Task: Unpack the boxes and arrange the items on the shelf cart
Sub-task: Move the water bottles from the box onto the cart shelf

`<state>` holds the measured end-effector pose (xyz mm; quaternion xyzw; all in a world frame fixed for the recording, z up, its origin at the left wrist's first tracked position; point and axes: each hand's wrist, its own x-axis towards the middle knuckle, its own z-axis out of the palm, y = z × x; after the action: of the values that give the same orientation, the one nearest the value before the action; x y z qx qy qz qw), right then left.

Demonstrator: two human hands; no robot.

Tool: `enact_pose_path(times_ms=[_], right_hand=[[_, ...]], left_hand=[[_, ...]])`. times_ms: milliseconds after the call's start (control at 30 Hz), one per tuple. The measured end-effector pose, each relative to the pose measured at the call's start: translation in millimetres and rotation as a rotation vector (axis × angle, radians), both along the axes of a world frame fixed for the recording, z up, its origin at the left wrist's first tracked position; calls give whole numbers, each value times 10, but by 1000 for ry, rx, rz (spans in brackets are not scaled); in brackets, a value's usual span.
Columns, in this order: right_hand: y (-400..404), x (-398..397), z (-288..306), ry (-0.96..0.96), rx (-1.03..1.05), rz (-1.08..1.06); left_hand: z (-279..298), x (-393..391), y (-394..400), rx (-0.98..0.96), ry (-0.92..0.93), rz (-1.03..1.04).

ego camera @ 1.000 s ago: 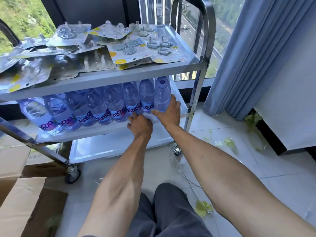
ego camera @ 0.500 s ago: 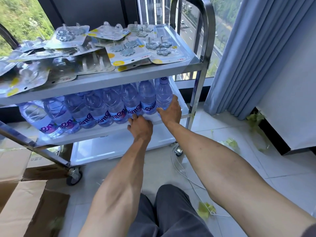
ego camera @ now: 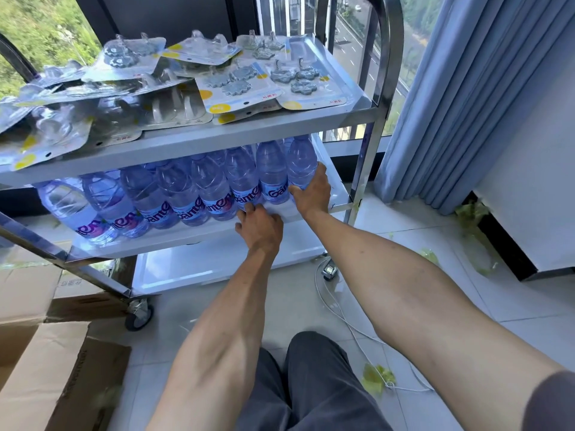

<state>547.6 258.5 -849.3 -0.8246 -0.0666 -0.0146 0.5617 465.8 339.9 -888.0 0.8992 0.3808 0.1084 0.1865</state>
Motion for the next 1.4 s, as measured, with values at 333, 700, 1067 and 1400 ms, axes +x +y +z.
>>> enact_pose_path(times_ms=[333,700,1067,1400], right_hand=[[31,46,-126,-48,56,-1],[-58,28,-280,79,-207,39],[-3,-847,-431,21,-356,54],[461,-1434,-490,10,-326,341]], left_hand=[[-19,-10,-8,-11,-16,-9],[126,-78,67,-68,-7,-34],[112,-717,228,-114,-159,18],[55,-1627,657,-98,-142,262]])
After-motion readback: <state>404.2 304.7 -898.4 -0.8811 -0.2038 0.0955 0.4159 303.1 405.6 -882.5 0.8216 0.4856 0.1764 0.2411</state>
